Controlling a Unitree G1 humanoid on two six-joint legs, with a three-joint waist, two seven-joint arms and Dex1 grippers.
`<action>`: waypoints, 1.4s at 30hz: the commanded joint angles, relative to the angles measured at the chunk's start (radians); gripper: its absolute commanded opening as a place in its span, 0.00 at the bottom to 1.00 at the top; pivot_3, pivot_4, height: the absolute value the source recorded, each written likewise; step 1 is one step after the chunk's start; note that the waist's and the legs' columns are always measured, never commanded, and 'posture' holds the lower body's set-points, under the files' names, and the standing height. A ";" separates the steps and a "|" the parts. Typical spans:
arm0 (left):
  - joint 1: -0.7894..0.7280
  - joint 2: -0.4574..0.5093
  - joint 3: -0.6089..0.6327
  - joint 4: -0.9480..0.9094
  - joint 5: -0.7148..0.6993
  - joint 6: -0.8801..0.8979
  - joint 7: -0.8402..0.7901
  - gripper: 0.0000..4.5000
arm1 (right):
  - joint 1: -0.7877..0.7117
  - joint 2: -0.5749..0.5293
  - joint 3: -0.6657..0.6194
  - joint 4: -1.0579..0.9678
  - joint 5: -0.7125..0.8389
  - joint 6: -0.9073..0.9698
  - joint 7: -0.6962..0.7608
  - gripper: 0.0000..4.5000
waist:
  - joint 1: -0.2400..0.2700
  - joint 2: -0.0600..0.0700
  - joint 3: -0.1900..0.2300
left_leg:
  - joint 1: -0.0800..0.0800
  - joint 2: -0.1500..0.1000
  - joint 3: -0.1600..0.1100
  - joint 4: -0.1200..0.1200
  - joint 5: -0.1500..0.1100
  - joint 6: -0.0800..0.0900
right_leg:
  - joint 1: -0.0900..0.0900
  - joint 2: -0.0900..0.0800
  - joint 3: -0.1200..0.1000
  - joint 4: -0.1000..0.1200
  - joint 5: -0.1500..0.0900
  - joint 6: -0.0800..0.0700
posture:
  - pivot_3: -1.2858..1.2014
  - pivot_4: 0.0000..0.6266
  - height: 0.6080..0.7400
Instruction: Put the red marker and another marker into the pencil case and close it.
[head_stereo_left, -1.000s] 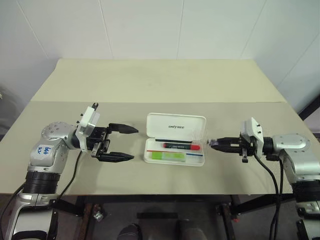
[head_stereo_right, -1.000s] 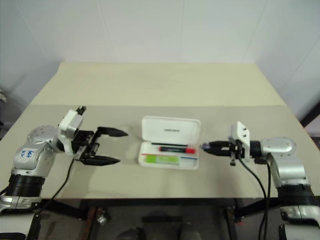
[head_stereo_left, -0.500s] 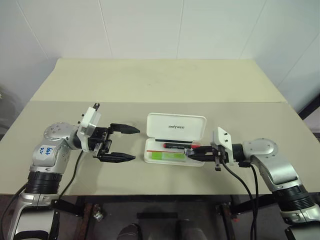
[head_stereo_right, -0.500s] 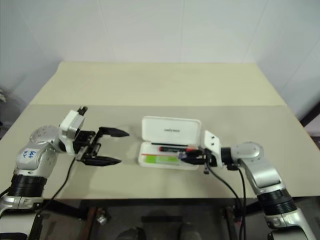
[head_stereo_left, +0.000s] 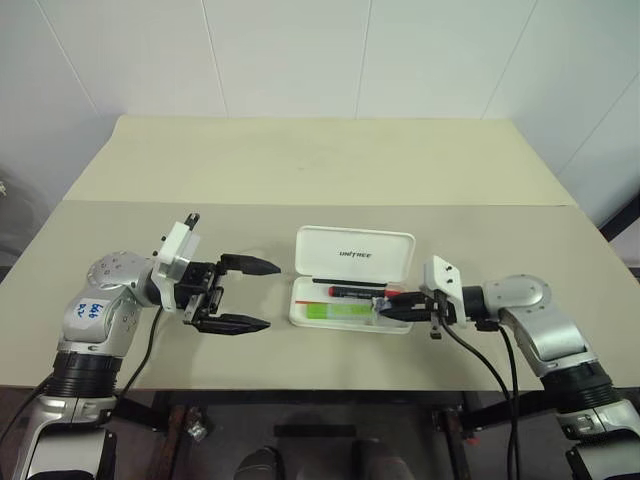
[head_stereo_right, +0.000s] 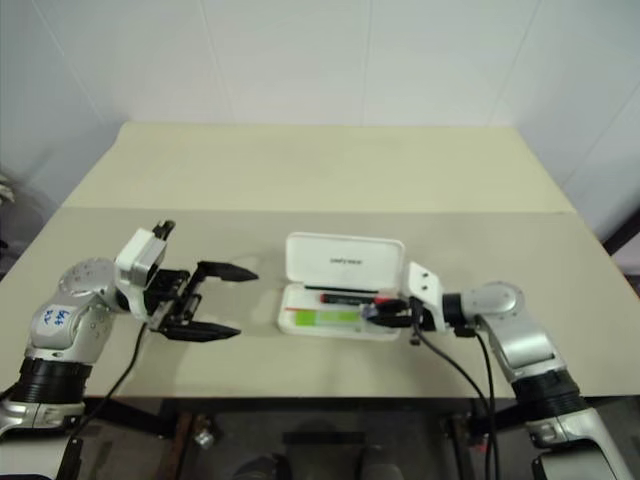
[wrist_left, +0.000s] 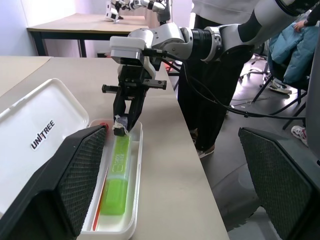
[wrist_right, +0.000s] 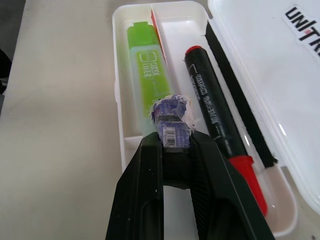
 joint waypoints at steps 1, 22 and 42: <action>0.005 0.014 0.026 -0.036 -0.024 0.000 -0.019 1.00 | 0.002 -0.032 -0.048 -0.028 0.021 -0.002 0.006 0.08 | 0.000 0.000 0.000 | 0.000 0.000 0.000 0.000 0.000 0.000 | 0.000 0.000 0.000 0.000 0.000 0.000 | 0.52 0.24 1.00; -0.034 -0.002 0.012 -0.002 -0.018 -0.008 -0.031 1.00 | 0.018 0.019 0.005 -0.037 -0.001 0.018 -0.014 0.08 | 0.002 0.000 0.000 | 0.000 0.000 -0.001 -0.001 0.000 0.000 | 0.000 0.000 0.000 -0.001 0.000 -0.001 | 0.52 0.24 1.00; -0.040 -0.015 0.008 0.001 -0.017 -0.012 -0.027 1.00 | 0.052 -0.040 -0.036 -0.043 0.011 0.015 0.009 0.08 | 0.013 0.000 0.000 | 0.000 0.000 -0.001 -0.001 -0.001 0.000 | -0.001 0.000 0.000 -0.001 -0.002 -0.003 | 0.52 0.24 1.00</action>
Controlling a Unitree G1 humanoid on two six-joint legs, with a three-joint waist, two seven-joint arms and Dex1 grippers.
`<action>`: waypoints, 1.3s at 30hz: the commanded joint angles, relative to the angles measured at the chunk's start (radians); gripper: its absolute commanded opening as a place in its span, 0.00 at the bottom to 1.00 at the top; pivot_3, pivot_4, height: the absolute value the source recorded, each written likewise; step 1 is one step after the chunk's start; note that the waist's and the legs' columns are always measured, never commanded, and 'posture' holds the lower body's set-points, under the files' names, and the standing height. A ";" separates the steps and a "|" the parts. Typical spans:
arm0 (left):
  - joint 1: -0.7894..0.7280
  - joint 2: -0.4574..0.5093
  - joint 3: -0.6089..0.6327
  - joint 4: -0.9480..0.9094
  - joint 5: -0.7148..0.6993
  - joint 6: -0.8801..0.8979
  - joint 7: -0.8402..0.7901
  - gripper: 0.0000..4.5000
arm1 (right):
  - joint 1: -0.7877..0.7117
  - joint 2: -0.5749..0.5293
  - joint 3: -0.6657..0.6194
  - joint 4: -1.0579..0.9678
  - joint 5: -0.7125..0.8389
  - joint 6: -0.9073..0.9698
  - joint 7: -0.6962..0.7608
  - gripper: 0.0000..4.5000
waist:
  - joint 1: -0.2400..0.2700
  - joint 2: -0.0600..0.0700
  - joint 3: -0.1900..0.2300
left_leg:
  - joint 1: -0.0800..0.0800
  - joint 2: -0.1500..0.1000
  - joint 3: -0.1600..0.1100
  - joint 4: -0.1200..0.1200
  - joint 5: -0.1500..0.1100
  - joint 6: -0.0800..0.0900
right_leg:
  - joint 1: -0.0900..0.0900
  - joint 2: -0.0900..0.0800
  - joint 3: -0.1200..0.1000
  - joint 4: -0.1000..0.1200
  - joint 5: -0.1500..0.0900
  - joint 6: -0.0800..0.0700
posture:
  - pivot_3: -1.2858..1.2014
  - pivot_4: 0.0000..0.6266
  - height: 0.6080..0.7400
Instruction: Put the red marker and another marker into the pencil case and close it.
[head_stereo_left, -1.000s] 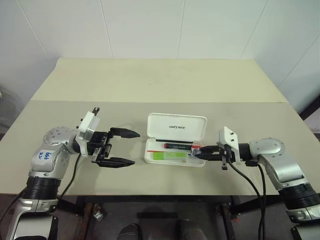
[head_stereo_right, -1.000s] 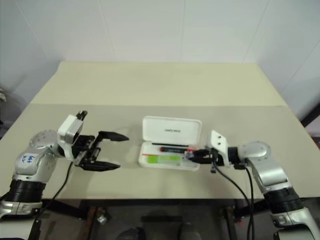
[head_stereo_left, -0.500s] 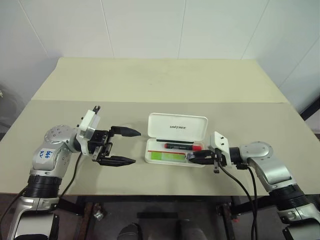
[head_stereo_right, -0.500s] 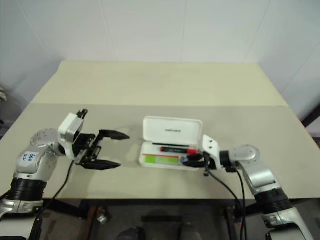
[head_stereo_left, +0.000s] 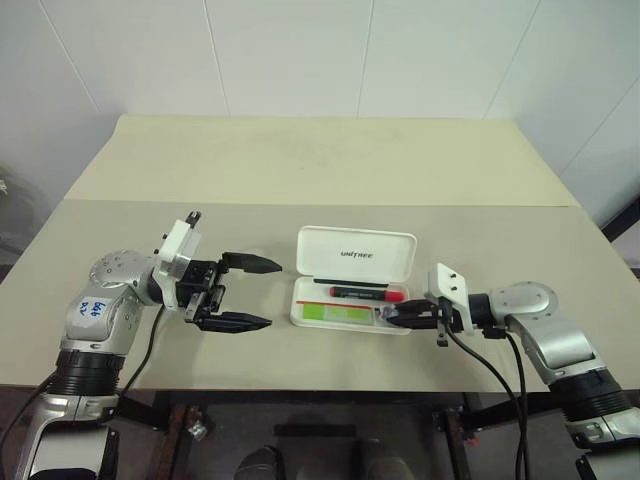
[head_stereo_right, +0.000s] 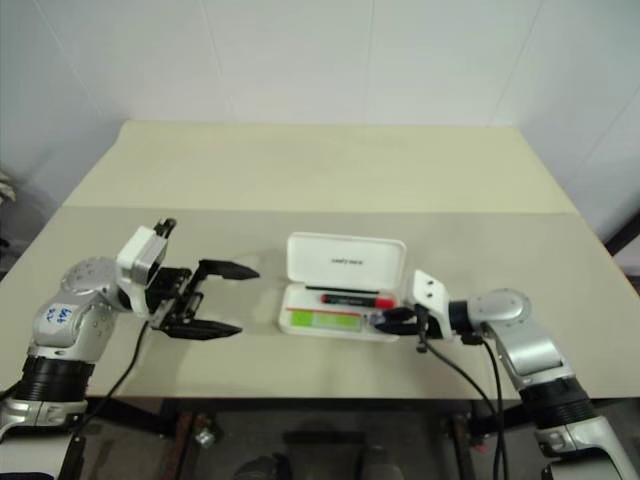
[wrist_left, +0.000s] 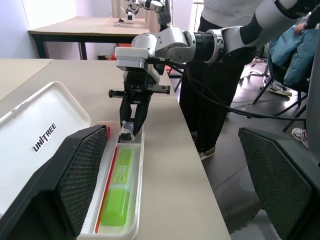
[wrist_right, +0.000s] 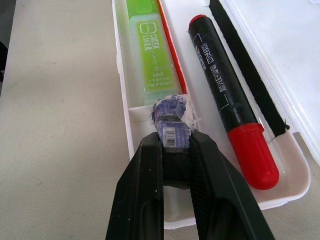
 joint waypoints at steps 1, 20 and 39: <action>-0.024 -0.002 0.011 -0.004 -0.016 -0.010 -0.028 1.00 | 0.010 -0.019 -0.033 -0.026 0.027 -0.004 0.015 0.16 | 0.002 0.000 0.000 | 0.000 0.000 0.000 0.000 0.000 0.000 | 0.000 0.000 0.000 0.000 0.000 0.000 | 0.52 0.24 1.00; -0.049 -0.015 0.009 0.030 0.000 -0.026 -0.013 1.00 | -0.031 -0.026 -0.077 -0.074 0.091 -0.021 0.041 0.99 | 0.006 0.000 0.000 | 0.000 0.000 0.000 0.000 0.000 0.000 | 0.000 0.000 0.000 0.000 0.000 -0.001 | 0.52 0.24 1.00; -0.408 -0.104 -0.023 0.622 0.178 -0.208 -0.057 0.91 | 0.035 -0.035 -0.331 -0.153 0.395 0.055 0.070 1.00 | 0.010 -0.001 0.000 | -0.008 0.000 -0.001 0.002 0.000 0.000 | -0.004 0.000 -0.005 -0.001 0.001 0.003 | 0.52 0.24 1.00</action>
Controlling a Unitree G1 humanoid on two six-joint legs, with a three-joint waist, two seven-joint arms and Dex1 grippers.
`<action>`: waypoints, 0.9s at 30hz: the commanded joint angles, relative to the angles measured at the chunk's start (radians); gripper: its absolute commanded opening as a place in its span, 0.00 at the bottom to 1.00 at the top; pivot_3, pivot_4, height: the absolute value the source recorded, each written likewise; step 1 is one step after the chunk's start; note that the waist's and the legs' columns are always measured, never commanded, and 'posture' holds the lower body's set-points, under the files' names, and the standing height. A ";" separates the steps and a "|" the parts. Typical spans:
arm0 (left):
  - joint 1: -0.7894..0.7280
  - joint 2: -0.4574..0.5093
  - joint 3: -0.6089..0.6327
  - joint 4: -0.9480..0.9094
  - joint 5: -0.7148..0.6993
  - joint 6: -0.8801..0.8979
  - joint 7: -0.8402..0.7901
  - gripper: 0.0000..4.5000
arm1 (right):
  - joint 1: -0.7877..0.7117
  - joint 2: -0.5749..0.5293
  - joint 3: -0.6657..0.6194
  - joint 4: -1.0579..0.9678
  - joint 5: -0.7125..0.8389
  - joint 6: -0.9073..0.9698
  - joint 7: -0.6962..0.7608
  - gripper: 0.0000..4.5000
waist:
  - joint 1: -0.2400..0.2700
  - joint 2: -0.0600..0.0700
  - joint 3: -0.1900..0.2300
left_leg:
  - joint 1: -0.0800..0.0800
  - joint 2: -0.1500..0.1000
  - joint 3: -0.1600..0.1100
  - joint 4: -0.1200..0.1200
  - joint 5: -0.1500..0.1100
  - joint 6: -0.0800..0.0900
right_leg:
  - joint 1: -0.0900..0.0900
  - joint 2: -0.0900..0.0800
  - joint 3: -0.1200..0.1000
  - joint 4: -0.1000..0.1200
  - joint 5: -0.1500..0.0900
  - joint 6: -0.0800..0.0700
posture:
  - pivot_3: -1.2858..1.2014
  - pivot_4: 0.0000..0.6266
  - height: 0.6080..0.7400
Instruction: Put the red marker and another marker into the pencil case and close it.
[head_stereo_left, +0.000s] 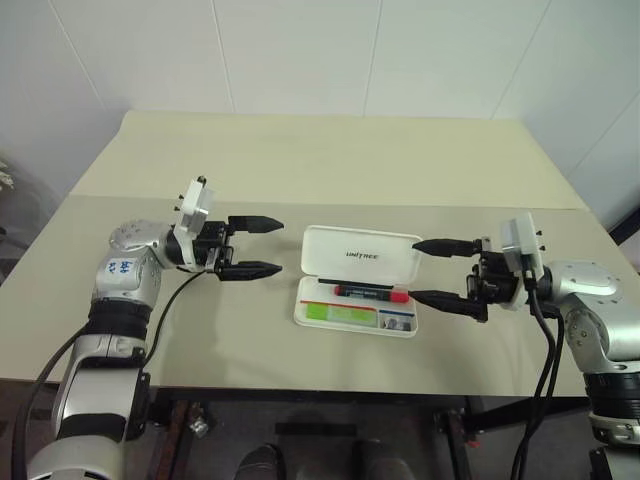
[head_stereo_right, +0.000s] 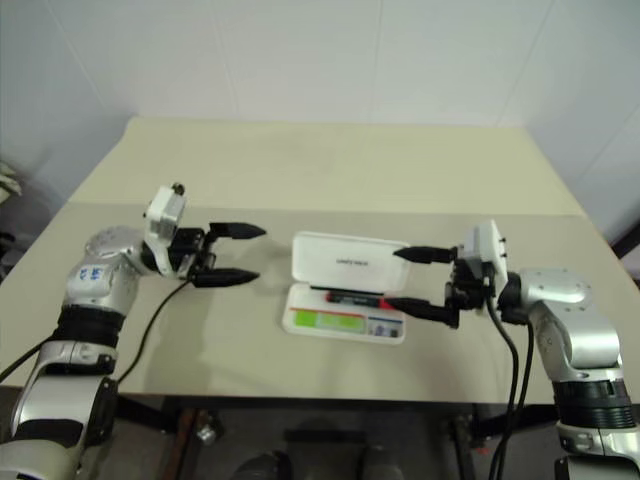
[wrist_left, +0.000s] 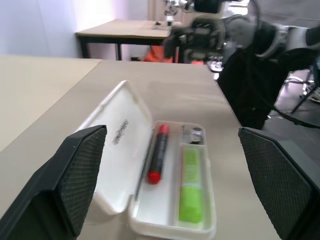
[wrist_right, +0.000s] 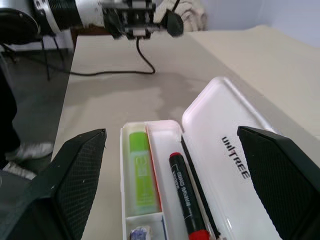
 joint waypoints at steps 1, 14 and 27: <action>-0.087 -0.019 0.007 0.140 0.034 -0.062 -0.056 0.86 | 0.029 -0.014 -0.044 -0.031 0.018 -0.008 -0.009 1.00 | 0.001 0.000 0.000 | -0.001 0.000 0.000 0.000 0.000 0.000 | -0.001 0.000 0.000 0.000 0.000 0.000 | 0.52 0.24 1.00; -0.243 -0.075 0.004 0.435 0.126 -0.196 -0.069 0.00 | 0.085 -0.014 -0.075 -0.080 0.040 -0.009 -0.054 1.00 | 0.001 -0.001 0.001 | -0.002 0.000 0.000 0.001 0.000 0.001 | -0.001 0.001 -0.001 -0.001 0.000 0.001 | 0.52 0.24 1.00; -0.398 -0.165 0.003 0.704 0.369 -0.338 0.406 0.00 | 0.104 -0.017 -0.098 -0.074 0.021 -0.023 -0.074 1.00 | 0.004 -0.002 0.001 | -0.003 -0.001 0.000 0.001 0.000 0.001 | -0.001 0.001 -0.001 -0.001 0.001 0.003 | 0.52 0.24 1.00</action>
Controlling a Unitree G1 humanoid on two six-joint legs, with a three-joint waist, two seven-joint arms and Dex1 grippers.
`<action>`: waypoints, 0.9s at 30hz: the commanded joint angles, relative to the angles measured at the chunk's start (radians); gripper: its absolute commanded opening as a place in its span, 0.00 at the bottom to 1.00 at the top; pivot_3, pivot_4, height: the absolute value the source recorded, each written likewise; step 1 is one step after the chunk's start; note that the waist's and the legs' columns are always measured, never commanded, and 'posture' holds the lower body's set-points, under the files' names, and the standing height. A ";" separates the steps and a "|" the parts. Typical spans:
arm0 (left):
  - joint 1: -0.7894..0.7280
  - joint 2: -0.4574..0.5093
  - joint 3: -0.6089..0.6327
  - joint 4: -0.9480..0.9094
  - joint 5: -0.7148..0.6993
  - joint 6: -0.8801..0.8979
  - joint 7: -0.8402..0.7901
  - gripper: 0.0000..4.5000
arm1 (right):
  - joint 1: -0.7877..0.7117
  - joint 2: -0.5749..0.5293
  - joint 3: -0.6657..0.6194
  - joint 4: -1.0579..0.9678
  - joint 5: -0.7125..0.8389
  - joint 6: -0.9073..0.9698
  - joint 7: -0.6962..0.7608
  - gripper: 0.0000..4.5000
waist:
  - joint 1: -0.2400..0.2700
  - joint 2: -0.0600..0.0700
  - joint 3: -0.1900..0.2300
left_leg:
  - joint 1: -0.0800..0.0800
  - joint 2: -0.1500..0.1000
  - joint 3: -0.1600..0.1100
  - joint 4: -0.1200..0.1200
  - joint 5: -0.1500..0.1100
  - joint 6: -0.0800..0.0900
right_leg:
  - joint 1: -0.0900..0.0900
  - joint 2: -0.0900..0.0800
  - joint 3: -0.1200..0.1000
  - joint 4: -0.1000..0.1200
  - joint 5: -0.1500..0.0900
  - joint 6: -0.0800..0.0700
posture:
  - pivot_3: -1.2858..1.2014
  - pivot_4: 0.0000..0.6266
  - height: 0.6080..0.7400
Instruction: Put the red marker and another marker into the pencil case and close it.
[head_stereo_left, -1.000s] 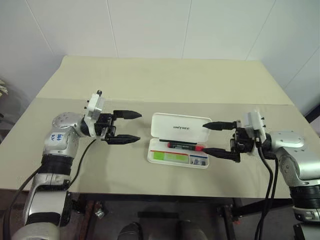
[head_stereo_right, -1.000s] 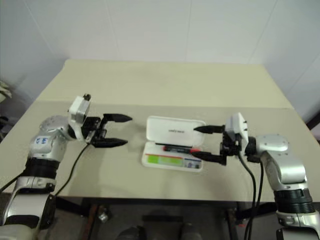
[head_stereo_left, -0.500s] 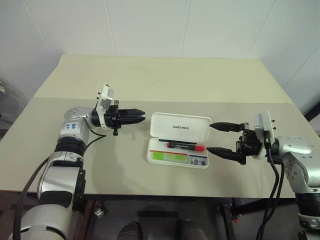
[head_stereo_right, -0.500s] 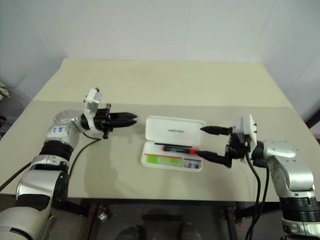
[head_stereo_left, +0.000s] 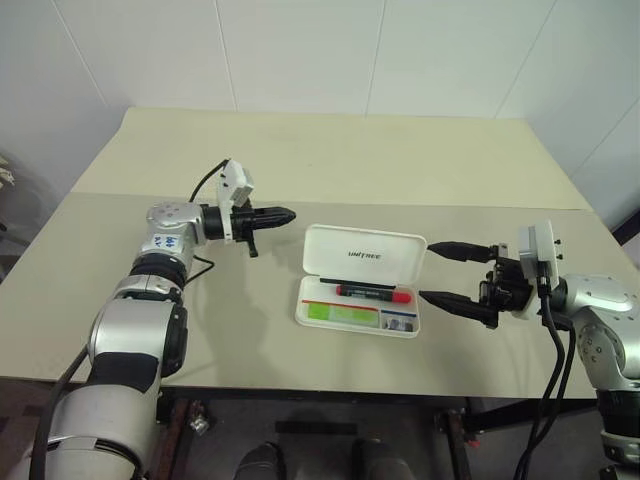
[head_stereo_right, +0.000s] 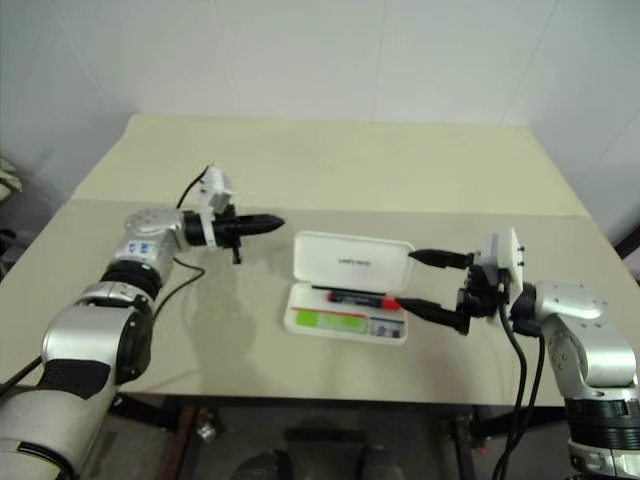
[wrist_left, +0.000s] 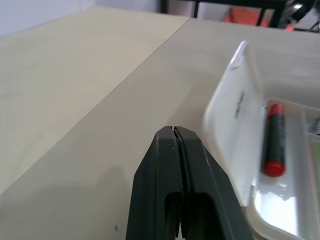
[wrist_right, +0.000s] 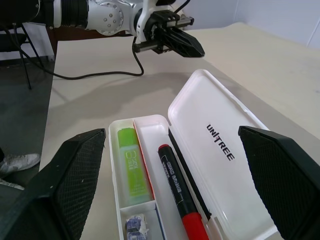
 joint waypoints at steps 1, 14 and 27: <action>-0.040 -0.034 0.003 0.018 0.057 0.000 0.096 0.00 | 0.015 -0.015 -0.040 -0.036 0.010 -0.017 -0.015 1.00 | 0.001 0.000 0.000 | 0.000 0.000 0.000 0.000 0.000 0.000 | 0.000 0.000 0.000 0.000 0.000 0.000 | 0.52 0.24 1.00; -0.067 -0.082 0.017 0.026 0.109 0.055 -0.217 0.00 | 0.087 -0.037 -0.073 -0.083 0.027 -0.018 -0.031 1.00 | -0.001 -0.001 0.000 | 0.000 0.000 0.000 0.000 0.000 -0.001 | 0.000 0.001 0.000 0.000 0.000 0.001 | 0.52 0.24 1.00; -0.068 -0.024 -0.183 -0.026 0.066 -0.016 -0.447 0.00 | 0.045 -0.073 -0.092 0.039 0.059 -0.023 0.070 1.00 | 0.000 -0.001 0.000 | 0.000 0.000 0.000 0.001 0.000 0.000 | 0.000 0.001 0.000 0.001 0.000 0.001 | 0.52 0.24 1.00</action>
